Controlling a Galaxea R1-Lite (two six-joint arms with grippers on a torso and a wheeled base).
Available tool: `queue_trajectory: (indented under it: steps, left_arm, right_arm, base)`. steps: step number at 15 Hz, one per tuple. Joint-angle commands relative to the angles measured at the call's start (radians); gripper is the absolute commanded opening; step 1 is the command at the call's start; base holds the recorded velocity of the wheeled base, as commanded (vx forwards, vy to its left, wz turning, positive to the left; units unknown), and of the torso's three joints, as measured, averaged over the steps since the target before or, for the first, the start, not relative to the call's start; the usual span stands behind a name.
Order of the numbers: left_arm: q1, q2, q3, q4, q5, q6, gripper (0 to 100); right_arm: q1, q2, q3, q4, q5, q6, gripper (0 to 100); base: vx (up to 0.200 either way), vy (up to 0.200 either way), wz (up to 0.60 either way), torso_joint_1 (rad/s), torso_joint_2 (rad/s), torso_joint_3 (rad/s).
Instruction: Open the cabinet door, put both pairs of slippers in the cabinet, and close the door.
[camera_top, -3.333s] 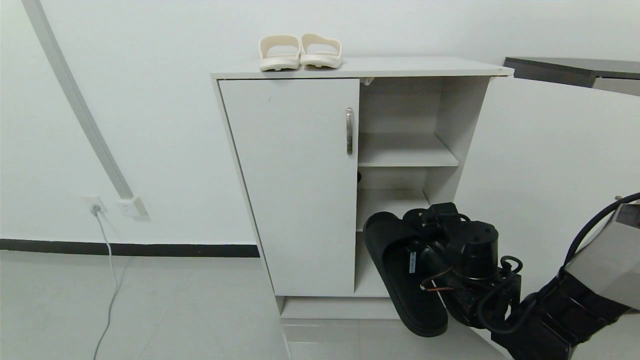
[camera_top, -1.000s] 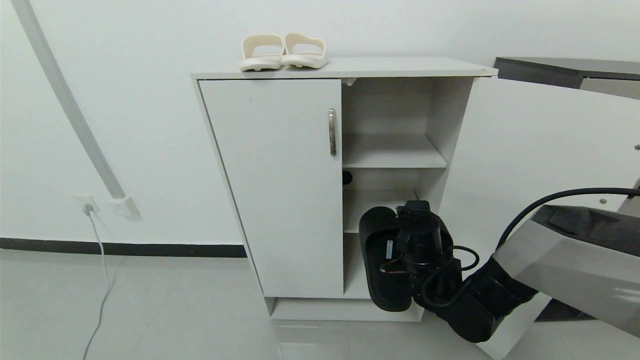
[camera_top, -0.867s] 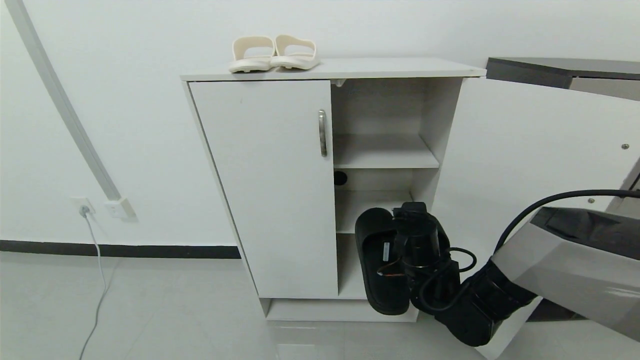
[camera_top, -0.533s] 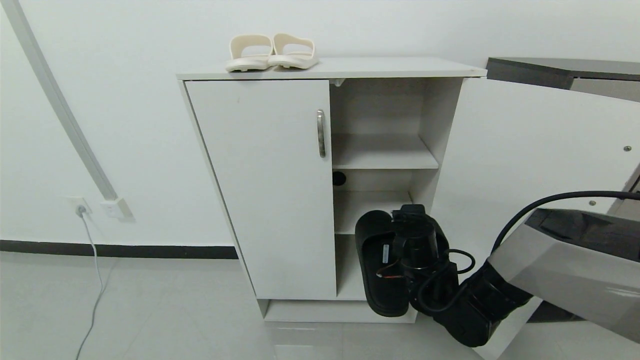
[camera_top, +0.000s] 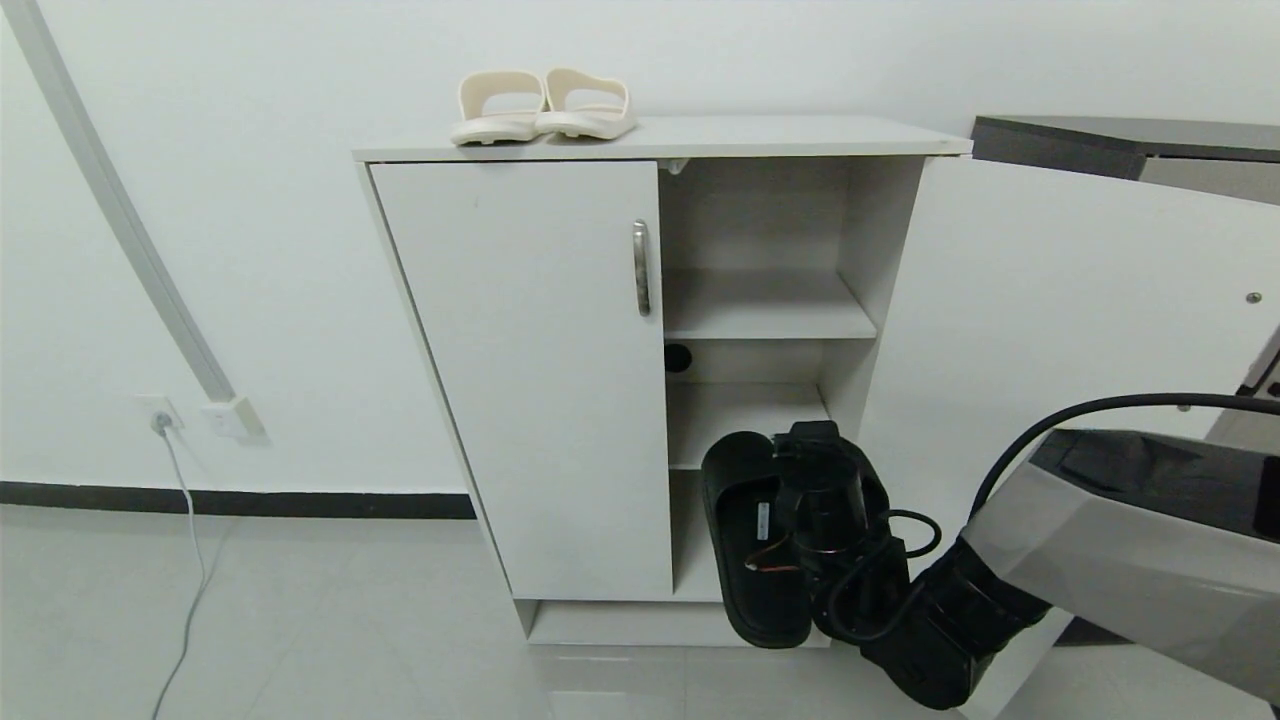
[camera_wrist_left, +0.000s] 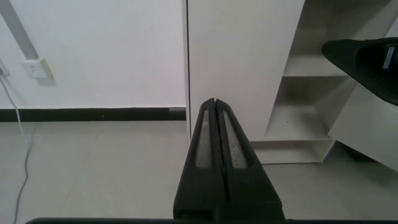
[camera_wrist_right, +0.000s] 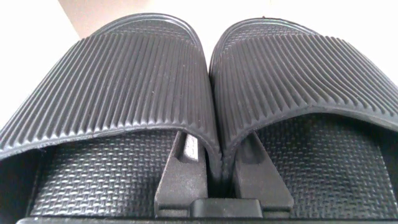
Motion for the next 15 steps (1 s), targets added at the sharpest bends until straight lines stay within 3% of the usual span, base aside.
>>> queue_trajectory:
  steps: [1, 15]
  left_arm:
    - [0.000, 0.002, 0.000, 0.000, 0.000, 0.000, 0]
    - [0.000, 0.002, 0.000, 0.000, 0.000, 0.000, 0]
  right_arm:
    - [0.001, 0.009, -0.001, -0.002, 0.001, 0.000, 0]
    - [0.008, 0.044, 0.000, -0.034, 0.034, 0.000, 0]
  base:
    - [0.000, 0.000, 0.00, 0.000, 0.00, 0.000]
    - [0.000, 0.000, 0.00, 0.004, 0.00, -0.159]
